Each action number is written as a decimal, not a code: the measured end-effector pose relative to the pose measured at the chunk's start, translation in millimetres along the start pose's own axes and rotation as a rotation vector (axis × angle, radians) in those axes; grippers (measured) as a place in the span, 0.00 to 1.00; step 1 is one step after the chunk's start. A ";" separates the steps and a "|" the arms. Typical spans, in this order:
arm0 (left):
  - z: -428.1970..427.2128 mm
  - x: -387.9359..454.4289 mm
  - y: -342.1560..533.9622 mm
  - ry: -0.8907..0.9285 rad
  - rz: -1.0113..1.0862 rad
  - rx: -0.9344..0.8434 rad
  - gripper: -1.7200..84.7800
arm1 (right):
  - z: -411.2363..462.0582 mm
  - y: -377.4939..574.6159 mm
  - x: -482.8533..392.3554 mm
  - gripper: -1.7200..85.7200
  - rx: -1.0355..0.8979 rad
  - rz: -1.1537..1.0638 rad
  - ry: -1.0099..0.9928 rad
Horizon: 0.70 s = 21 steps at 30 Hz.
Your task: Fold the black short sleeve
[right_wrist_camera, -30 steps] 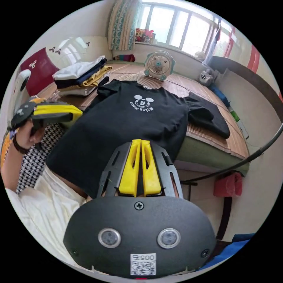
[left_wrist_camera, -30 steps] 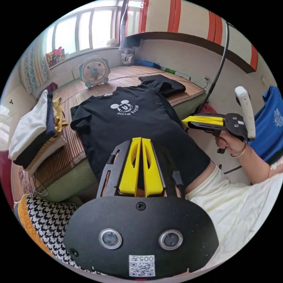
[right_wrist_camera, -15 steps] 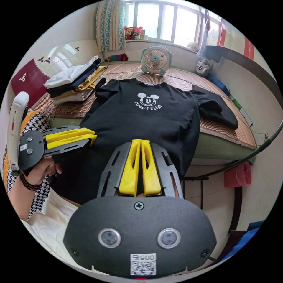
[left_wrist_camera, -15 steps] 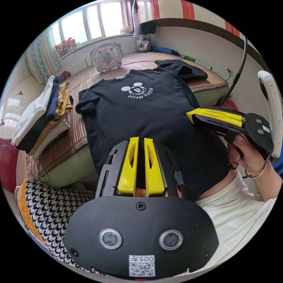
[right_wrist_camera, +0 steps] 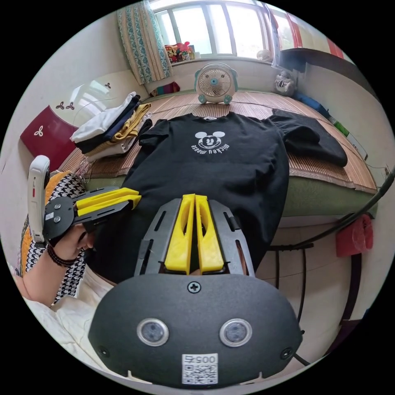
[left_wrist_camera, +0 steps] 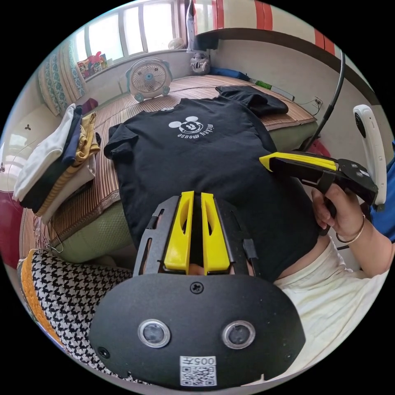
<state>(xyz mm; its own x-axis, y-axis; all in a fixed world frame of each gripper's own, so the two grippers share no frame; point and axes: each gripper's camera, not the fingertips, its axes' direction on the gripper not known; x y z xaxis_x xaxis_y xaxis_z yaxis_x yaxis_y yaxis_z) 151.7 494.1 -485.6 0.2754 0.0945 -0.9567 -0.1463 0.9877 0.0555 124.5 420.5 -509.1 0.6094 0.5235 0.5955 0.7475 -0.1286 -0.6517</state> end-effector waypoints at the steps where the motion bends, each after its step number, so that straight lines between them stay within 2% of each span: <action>1: 0.2 0.5 0.0 -0.002 0.001 0.000 0.08 | -0.3 0.5 -0.4 0.00 0.001 0.000 0.002; 11: 3.0 3.4 3.7 -0.034 0.013 0.017 0.07 | -0.1 3.7 -15.4 0.00 0.004 -0.034 0.076; 21: 5.9 -24.6 9.2 0.122 -0.066 0.041 0.03 | 0.3 6.0 -13.3 0.00 0.012 -0.009 0.025</action>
<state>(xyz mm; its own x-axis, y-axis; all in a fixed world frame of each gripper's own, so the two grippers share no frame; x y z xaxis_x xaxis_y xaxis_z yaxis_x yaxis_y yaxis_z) 149.2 501.6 -459.8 0.1653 0.0157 -0.9861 -0.0924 0.9957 0.0004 120.8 413.0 -521.1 0.6093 0.5031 0.6129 0.7497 -0.1140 -0.6518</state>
